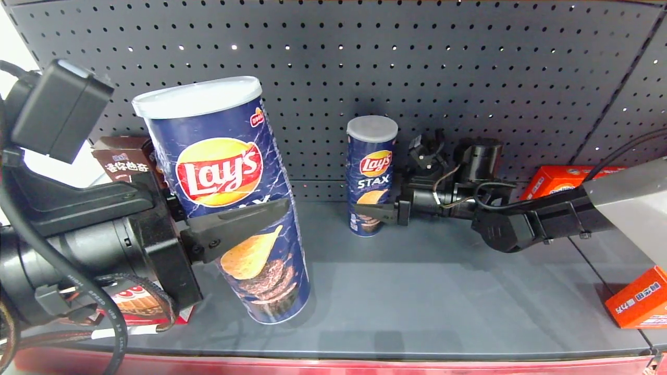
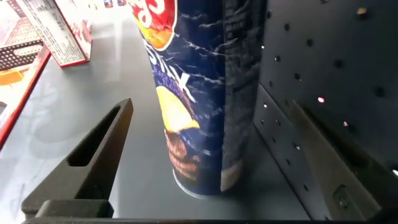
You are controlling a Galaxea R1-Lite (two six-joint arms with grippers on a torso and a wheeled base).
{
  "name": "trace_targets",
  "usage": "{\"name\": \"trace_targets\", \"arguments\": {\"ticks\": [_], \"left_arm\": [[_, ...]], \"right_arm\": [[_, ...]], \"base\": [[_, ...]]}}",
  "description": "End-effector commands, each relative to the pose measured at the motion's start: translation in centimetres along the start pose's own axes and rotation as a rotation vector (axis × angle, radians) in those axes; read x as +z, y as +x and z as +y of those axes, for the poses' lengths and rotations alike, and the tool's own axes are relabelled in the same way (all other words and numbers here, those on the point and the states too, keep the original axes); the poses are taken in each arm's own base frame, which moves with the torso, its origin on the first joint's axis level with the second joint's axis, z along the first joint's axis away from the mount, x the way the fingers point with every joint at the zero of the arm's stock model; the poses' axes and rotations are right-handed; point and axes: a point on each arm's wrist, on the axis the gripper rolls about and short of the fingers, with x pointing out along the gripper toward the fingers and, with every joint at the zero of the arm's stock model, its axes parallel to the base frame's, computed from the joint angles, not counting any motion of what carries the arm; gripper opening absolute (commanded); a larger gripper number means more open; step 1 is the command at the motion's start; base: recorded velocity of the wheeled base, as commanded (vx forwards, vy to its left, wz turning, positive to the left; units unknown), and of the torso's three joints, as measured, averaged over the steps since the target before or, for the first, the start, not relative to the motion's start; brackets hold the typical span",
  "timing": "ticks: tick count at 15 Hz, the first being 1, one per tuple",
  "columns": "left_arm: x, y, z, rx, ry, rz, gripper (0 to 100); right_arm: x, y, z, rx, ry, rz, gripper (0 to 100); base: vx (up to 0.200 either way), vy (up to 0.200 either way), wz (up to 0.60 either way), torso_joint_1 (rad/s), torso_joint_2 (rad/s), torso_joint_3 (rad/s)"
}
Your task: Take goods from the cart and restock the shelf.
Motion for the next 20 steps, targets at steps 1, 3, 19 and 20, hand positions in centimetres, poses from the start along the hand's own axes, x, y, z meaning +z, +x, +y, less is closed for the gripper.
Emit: {"name": "trace_targets", "arguments": {"ticks": [1, 3, 19, 20], "left_arm": [[0.0, 0.0, 0.0, 0.000, -0.001, 0.001, 0], [0.0, -0.1, 0.0, 0.003, -0.001, -0.001, 0], [0.2, -0.4, 0.1, 0.009, 0.004, -0.012, 0], [0.3, -0.4, 0.1, 0.010, 0.004, -0.015, 0]], "right_arm": [[-0.4, 0.7, 0.2, 0.011, 0.004, 0.001, 100], [-0.6, 0.9, 0.1, 0.020, 0.004, -0.004, 0], [4.9, -5.6, 8.9, 0.069, -0.035, -0.075, 0], [4.8, -5.8, 9.4, 0.073, -0.039, -0.078, 0]], "base": [[0.000, 0.000, 0.00, 0.000, 0.00, 0.000], [0.000, 0.000, 0.00, 0.000, 0.00, 0.000], [0.000, 0.000, 0.00, 0.000, 0.00, 0.000], [0.000, 0.000, 0.00, 0.000, 0.00, 0.000]]}}
